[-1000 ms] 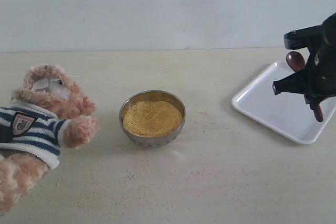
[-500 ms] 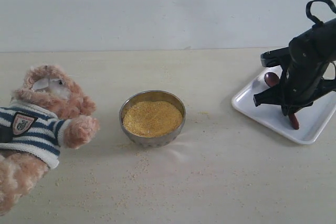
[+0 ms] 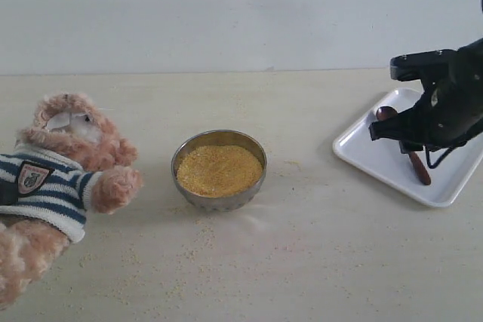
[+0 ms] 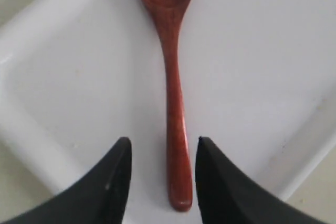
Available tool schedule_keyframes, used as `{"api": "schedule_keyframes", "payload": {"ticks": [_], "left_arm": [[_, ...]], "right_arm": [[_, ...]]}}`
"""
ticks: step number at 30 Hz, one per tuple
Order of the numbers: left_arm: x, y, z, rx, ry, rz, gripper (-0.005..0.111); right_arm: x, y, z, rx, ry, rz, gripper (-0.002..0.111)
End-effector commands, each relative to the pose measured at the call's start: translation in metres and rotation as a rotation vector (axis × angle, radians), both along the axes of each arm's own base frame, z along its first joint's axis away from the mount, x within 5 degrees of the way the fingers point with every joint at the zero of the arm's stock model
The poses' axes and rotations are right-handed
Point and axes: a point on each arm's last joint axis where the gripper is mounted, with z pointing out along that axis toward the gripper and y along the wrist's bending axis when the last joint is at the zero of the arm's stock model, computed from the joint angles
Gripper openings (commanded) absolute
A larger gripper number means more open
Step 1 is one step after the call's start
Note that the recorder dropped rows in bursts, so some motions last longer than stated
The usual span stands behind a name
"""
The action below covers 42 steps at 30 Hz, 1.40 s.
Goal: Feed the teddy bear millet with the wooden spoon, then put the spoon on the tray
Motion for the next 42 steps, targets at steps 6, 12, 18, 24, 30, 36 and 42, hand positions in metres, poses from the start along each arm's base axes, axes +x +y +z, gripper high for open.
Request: {"api": "schedule_keyframes", "payload": {"ticks": [6, 12, 18, 24, 30, 36, 42], "left_arm": [[0.002, 0.000, 0.003, -0.023, -0.015, 0.010, 0.005], [0.002, 0.000, 0.003, -0.023, -0.015, 0.010, 0.005], [0.002, 0.000, 0.003, -0.023, -0.015, 0.010, 0.005], [0.002, 0.000, 0.003, -0.023, -0.015, 0.010, 0.005], [0.002, 0.000, 0.003, -0.023, -0.015, 0.010, 0.005], [0.002, 0.000, 0.003, -0.023, -0.015, 0.010, 0.005], [0.002, 0.000, 0.003, -0.023, -0.015, 0.010, 0.005]], "right_arm": [[-0.090, -0.008, 0.065, 0.226, -0.381, -0.010, 0.000], [-0.150, -0.018, 0.096, 0.313, -0.568, -0.026, 0.000], [-0.194, -0.027, 0.109, 0.334, -0.664, -0.031, 0.000], [-0.212, -0.031, 0.121, 0.341, -0.724, -0.032, 0.000], [-0.215, -0.031, 0.124, 0.346, -0.746, -0.029, 0.000], [-0.221, -0.033, 0.129, 0.350, -0.773, -0.028, 0.000], [-0.264, -0.041, 0.129, 0.324, -0.957, 0.035, 0.000]]}}
